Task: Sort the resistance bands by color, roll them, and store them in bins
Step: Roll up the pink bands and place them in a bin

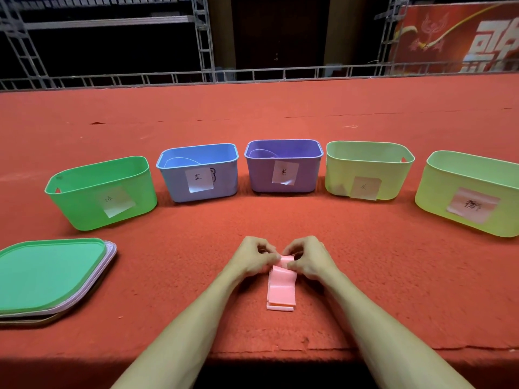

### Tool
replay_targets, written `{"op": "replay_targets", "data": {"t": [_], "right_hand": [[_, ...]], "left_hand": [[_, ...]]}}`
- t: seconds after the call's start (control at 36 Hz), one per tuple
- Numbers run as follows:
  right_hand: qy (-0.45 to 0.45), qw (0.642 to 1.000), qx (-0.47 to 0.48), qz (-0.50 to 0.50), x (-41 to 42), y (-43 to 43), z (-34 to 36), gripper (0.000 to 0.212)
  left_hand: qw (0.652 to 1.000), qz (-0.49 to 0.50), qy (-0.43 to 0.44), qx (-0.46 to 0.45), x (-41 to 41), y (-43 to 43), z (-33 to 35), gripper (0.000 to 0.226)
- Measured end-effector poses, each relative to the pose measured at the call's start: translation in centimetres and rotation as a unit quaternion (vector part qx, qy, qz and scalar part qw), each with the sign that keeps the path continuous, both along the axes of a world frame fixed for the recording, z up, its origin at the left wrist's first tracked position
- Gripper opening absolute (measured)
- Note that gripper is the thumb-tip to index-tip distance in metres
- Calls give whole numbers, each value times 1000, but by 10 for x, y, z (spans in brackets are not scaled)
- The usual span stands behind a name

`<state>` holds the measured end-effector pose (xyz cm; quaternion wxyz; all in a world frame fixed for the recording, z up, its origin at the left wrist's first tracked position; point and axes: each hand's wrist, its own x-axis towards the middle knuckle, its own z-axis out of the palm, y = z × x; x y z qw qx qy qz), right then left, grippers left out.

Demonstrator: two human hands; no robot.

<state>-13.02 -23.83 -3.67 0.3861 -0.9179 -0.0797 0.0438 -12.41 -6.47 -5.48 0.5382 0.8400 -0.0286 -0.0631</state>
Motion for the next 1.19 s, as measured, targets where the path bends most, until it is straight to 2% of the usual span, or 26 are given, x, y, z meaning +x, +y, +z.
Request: {"op": "replay_targets", "data": {"t": [0.17,0.28,0.44,0.56,0.64,0.69,0.78,0.81,0.97,1.19], "right_hand": [[7,1000,2,-1,-3,-2,1,20],[-2,1000,3,0,-5,-2,1,20],[-4,1000,13,4,-9,-4,2,21],[14,999,50,4,-9,-7,2,17],[16,998,57,7,-8,-7,0,6],[11,998,62,9,-9,-6,-1,12],[22,998,60,29,-8,-6,-4,37],[28,998,46,38,-6,-6,-5,39],[16,999,-8,51,-9,-6,-1,21],[-4,999,-11,52,-17,-7,0,29]], "left_hand": [[996,-5,-41,77,-2,-1,0,16],[996,6,-52,67,-5,-1,-3,22],[995,-12,-40,95,-9,1,-2,9],[995,-18,-52,87,-13,2,-3,11],[995,-16,-62,77,-17,2,-3,13],[995,-17,-70,76,-19,1,-3,15],[993,-15,-82,84,-21,2,-6,21],[993,-15,-85,86,-21,2,-7,22],[993,-19,-91,71,-28,1,-9,19],[992,-35,-101,73,-36,3,-9,21]]}}
